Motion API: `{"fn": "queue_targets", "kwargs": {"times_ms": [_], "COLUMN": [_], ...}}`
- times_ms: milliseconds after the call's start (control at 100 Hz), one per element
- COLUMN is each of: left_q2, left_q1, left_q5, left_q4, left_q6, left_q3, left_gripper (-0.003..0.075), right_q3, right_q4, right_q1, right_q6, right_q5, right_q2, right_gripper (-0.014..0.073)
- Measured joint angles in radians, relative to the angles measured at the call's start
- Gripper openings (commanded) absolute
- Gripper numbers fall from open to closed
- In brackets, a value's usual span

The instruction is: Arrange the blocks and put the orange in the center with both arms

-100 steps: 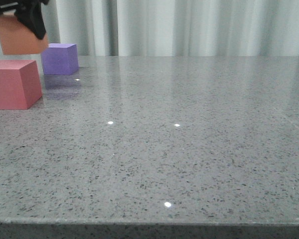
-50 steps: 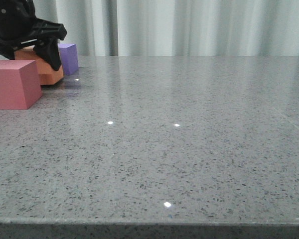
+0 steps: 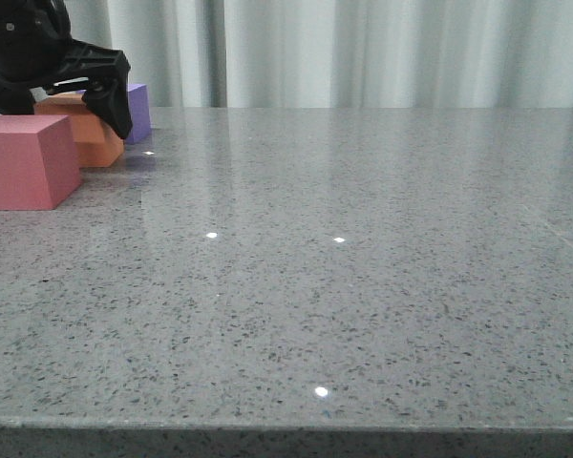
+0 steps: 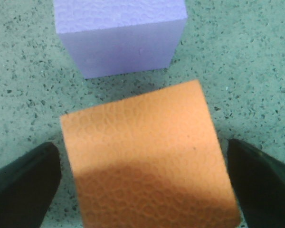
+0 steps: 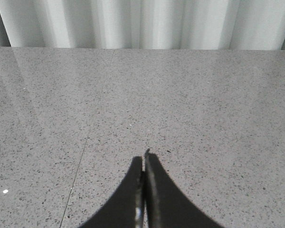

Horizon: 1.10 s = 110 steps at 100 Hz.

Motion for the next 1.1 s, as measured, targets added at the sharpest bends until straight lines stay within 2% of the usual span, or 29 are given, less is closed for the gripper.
{"fn": "queue_targets", "kwargs": {"times_ms": [210,440,920,1020,1100], "left_q2": [-0.079,-0.33,-1.093,-1.252,-1.378], "left_q1": [0.0,0.0,0.0,0.0,0.0], "left_q5": [-0.005,-0.023,-0.195,-0.195,-0.195], "left_q4": [-0.004,-0.014,-0.016,-0.016,-0.016], "left_q6": [0.0,0.0,0.002,0.002,0.002], "left_q3": [0.003,0.054,0.595,0.689,0.759], "left_gripper": [0.0668,0.0668,0.0666,0.0635,0.0582], "right_q3": [0.0,0.0,0.0,0.0,0.0], "right_q4": [0.0,0.0,0.0,0.0,0.0], "right_q1": [0.0,0.0,0.0,0.0,0.0], "right_q6": [0.0,0.0,0.0,0.0,0.0], "right_q5": [0.0,0.0,0.0,0.0,0.0], "right_q2": [0.0,0.0,0.0,0.0,0.0], "right_gripper": [-0.0069,-0.0069,-0.0069,-0.0069,-0.0069]}}
